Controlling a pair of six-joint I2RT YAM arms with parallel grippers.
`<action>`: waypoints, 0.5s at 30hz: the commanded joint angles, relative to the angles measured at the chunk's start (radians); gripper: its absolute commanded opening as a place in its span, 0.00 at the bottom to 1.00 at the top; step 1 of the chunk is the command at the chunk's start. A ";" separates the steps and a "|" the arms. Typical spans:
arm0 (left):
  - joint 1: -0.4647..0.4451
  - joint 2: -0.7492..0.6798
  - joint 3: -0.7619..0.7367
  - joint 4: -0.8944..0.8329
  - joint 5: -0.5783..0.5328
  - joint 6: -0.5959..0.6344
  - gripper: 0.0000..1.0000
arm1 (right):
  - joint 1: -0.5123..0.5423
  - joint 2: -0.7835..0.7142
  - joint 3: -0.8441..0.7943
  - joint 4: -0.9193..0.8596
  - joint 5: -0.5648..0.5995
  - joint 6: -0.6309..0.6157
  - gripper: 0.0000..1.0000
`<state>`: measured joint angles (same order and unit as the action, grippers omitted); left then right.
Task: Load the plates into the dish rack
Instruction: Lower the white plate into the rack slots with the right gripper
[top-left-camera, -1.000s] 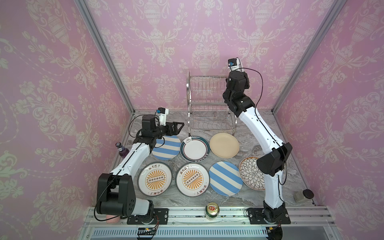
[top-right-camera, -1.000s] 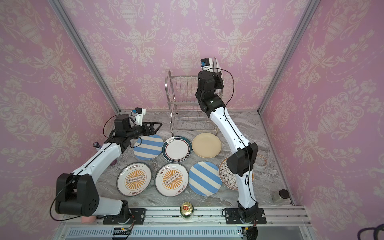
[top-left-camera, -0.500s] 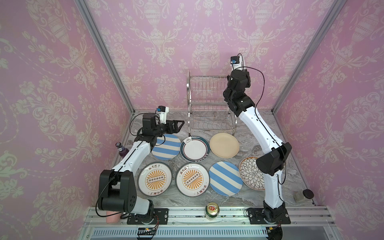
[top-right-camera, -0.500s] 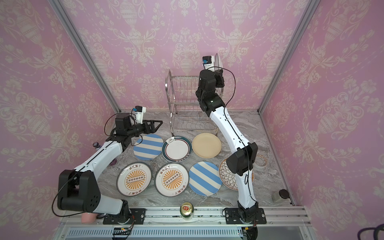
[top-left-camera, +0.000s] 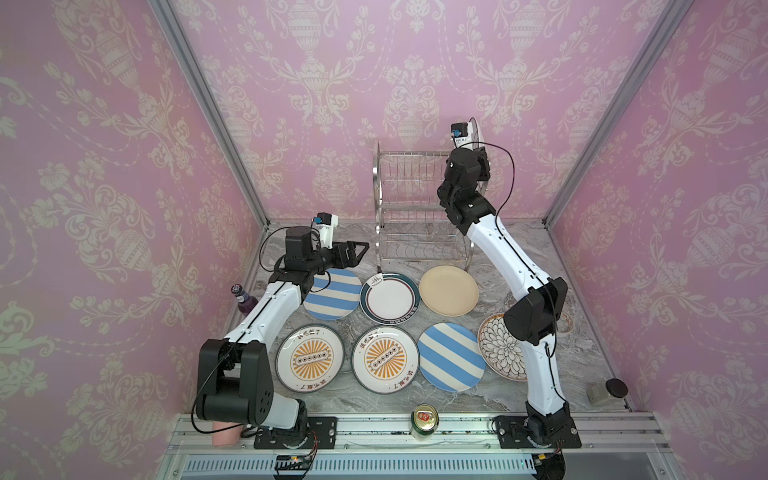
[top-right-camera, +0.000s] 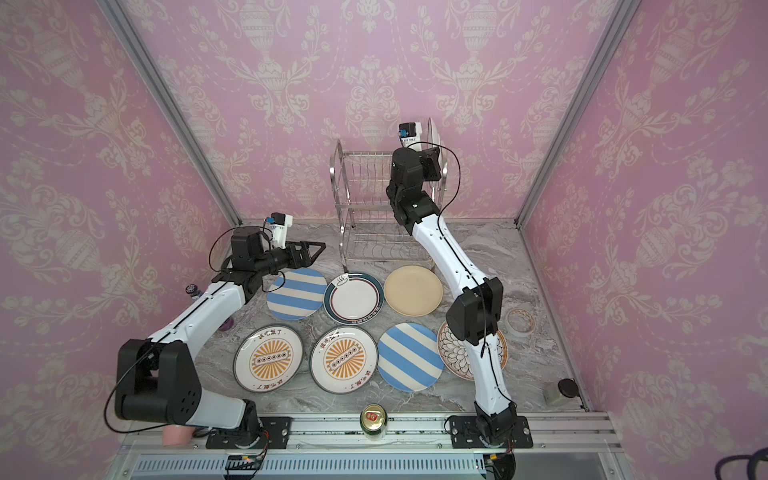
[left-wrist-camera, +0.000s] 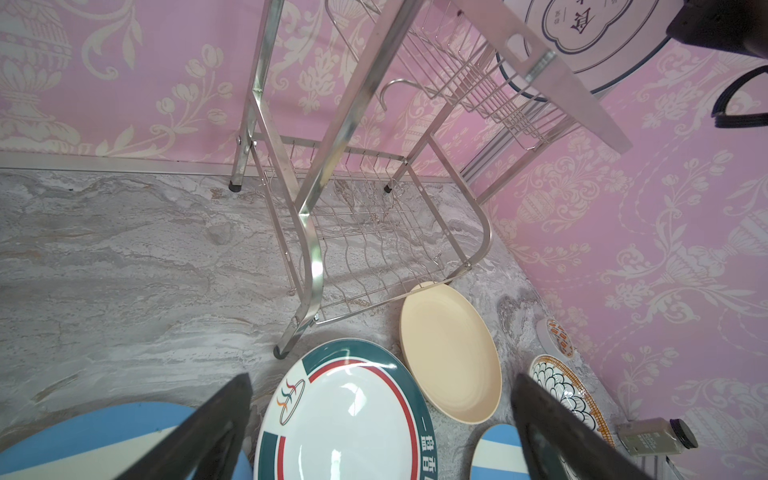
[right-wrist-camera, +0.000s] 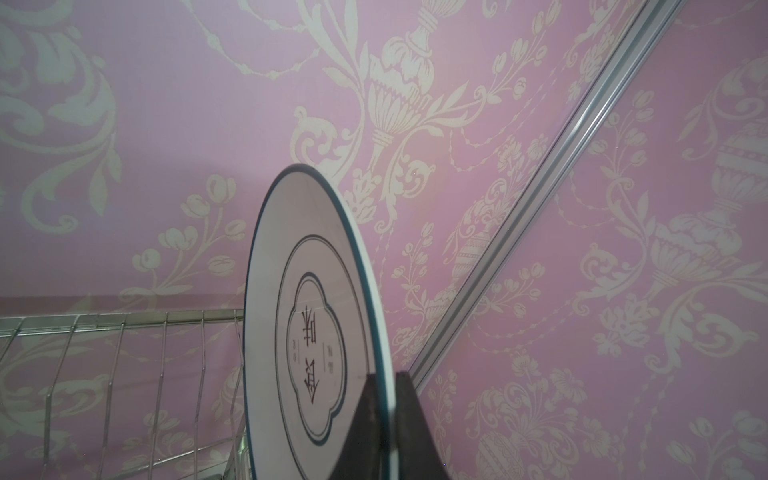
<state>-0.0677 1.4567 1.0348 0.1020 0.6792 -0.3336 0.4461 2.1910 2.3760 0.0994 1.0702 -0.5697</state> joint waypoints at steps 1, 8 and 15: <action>0.009 -0.001 0.025 -0.031 0.025 0.029 0.99 | -0.008 0.013 0.013 0.098 0.037 -0.059 0.00; 0.009 0.003 0.024 -0.031 0.025 0.031 0.99 | -0.013 0.020 0.007 0.088 0.039 -0.066 0.00; 0.009 -0.002 0.022 -0.039 0.022 0.036 0.99 | -0.040 0.002 -0.025 -0.027 0.010 0.061 0.00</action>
<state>-0.0677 1.4567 1.0348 0.0803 0.6792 -0.3298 0.4351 2.2063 2.3753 0.1192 1.0630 -0.5682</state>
